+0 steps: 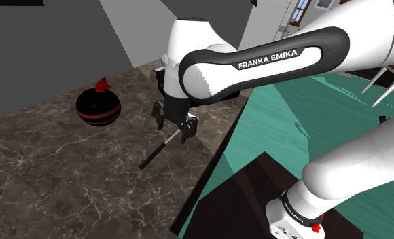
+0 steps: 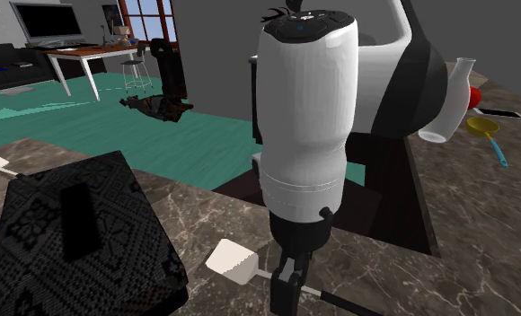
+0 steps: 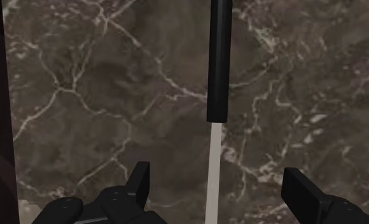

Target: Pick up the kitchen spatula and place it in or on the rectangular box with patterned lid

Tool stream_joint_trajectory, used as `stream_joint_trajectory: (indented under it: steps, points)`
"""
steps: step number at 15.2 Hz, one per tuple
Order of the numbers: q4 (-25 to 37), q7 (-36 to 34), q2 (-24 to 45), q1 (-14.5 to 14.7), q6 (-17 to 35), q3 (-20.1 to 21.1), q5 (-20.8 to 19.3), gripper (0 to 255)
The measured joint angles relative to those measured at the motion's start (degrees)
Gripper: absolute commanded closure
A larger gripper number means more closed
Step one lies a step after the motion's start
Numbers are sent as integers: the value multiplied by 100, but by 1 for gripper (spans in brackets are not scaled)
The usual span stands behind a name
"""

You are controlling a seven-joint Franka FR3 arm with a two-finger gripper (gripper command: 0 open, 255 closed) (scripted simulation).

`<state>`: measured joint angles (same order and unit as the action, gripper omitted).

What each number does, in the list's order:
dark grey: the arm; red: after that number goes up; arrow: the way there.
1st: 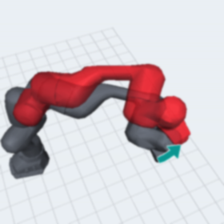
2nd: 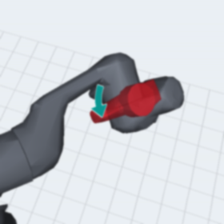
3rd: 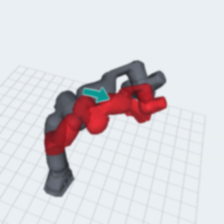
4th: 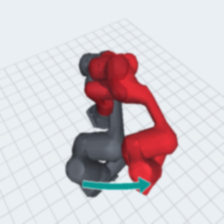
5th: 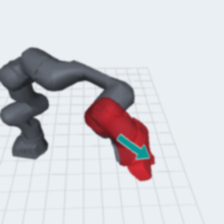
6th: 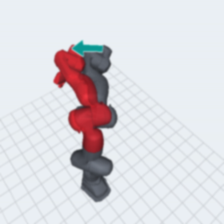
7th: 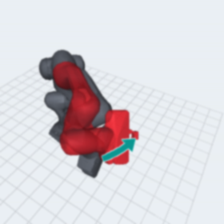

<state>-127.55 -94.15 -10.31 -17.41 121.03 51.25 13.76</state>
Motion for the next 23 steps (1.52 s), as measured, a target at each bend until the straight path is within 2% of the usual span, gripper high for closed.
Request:
stream_joint_trajectory:
  steps: [3, 4, 14, 23]
  points:
    - [-2, -3, 6, -1, 8, 3, -4, 0]
    - [-2, -3, 6, -1, 8, 3, -4, 255]
    - [-2, -3, 6, -1, 8, 3, -4, 255]
    - [412, 102, -284, 29, -636, -177, 136, 255]
